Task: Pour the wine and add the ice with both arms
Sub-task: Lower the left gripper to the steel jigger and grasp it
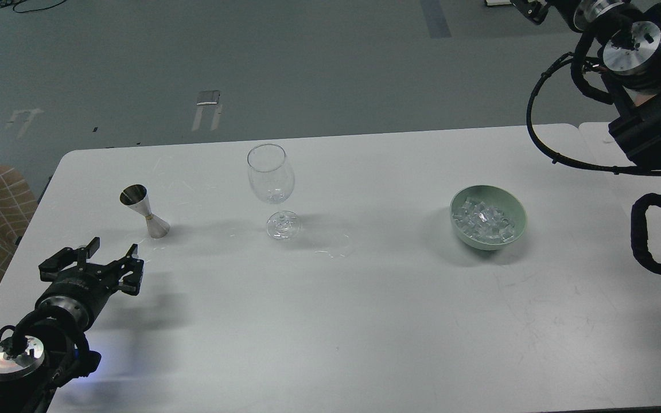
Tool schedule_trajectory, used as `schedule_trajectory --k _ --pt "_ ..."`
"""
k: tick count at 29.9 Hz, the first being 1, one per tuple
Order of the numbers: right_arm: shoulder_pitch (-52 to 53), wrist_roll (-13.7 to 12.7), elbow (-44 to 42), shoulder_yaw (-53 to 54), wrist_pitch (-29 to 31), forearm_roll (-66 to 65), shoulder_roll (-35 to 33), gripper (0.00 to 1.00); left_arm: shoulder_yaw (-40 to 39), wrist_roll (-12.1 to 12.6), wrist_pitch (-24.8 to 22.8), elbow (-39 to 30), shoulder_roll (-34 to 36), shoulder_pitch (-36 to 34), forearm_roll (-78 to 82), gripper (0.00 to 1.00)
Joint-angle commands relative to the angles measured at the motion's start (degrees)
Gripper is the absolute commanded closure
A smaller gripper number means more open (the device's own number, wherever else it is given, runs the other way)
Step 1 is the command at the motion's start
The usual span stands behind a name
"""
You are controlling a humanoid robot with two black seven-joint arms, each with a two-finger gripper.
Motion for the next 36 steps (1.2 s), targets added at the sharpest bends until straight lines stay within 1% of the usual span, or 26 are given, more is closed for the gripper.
schedule_trajectory --k 1,2,3,4,6,7,10,12,19,24,28,32,36 --pt "-0.2 0.0 0.0 0.1 -0.2 0.0 0.0 0.0 0.2 0.6 -0.3 2.2 -1.0 -2.3 0.1 0.42" --pt "-0.2 0.0 0.0 0.1 -0.3 0.0 0.0 0.0 0.1 1.0 -0.5 2.8 -1.2 -2.7 0.1 0.45" --pt "-0.3 0.0 0.0 0.1 -0.6 0.0 0.0 0.0 0.1 1.7 -0.7 4.4 -1.4 -3.6 0.1 0.49" --pt "-0.3 0.0 0.0 0.1 -0.7 0.0 0.0 0.0 0.1 2.2 -0.9 6.0 -1.8 -4.6 0.1 0.56" --pt "-0.3 0.0 0.0 0.1 -0.7 0.0 0.0 0.0 0.2 2.5 -2.0 8.3 -2.7 -6.0 0.5 0.61" --pt "-0.3 0.0 0.0 0.0 -0.8 0.0 0.0 0.0 0.1 2.5 -2.8 9.6 -3.3 -7.0 1.0 0.62" --pt "-0.4 0.0 0.0 0.0 -0.8 -0.1 0.0 0.0 0.0 2.6 -3.7 11.1 -4.8 -8.7 1.9 0.62" --pt "-0.6 0.0 0.0 -0.2 -0.8 -0.2 0.0 0.0 0.4 2.5 -3.7 11.8 -7.2 -10.1 4.5 0.62" --pt "-1.4 0.0 0.0 -0.2 -1.3 -0.3 -0.1 0.0 0.1 2.4 -3.9 13.8 -7.5 -11.5 7.9 0.62" --pt "-1.4 0.0 0.0 -0.1 -1.3 -0.3 -0.7 0.0 0.0 2.5 -3.9 18.0 -8.2 -14.0 7.8 0.6" --pt "-1.4 0.0 0.0 -0.1 -1.3 -0.3 -0.9 0.0 0.1 2.5 -3.4 19.9 -8.8 -15.6 7.7 0.57" --pt "-1.4 0.0 -0.1 -0.2 -1.7 -0.3 -1.0 0.0 0.1 2.4 -3.0 20.4 -9.1 -16.6 7.6 0.48" --pt "-1.4 0.0 0.0 -0.2 -1.7 -0.3 -1.1 0.0 0.2 2.1 -2.2 20.9 -9.2 -17.2 7.7 0.48"
